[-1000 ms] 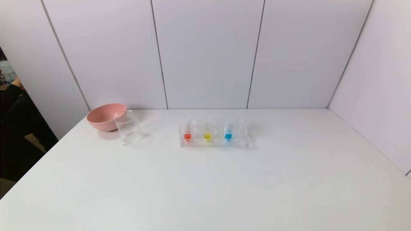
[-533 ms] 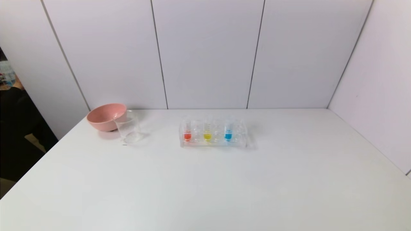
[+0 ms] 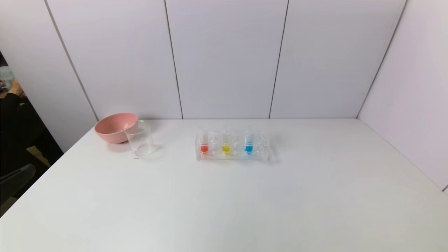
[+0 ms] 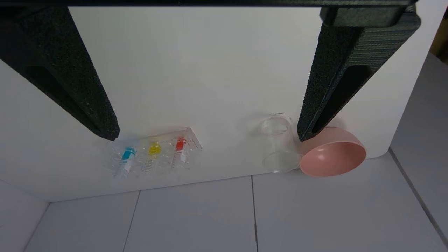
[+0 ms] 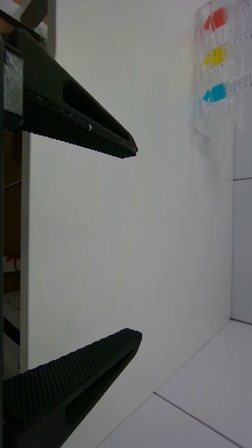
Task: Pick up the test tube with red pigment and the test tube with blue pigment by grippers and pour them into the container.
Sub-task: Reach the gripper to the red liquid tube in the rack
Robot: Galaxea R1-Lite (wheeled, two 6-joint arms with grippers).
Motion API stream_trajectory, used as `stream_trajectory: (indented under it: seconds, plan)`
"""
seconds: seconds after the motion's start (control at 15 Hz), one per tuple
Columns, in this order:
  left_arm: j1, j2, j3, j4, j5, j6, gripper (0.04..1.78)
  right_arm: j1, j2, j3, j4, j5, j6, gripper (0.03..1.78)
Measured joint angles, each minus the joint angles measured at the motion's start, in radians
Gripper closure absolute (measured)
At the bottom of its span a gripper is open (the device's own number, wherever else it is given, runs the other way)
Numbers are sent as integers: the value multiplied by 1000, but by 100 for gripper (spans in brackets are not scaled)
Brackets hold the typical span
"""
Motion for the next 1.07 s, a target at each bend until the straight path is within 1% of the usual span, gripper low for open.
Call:
stream_trajectory:
  seconds: [0.53, 0.8, 1.07]
  plan:
    - [1, 405, -110, -281, -47, 0, 5, 0, 0, 0, 0, 0, 0, 4]
    - [1, 591, -185, -381, -92, 0, 5, 0, 0, 0, 0, 0, 0, 4]
    - [1, 750, -252, -503, -178, 0, 5, 0, 0, 0, 0, 0, 0, 4]
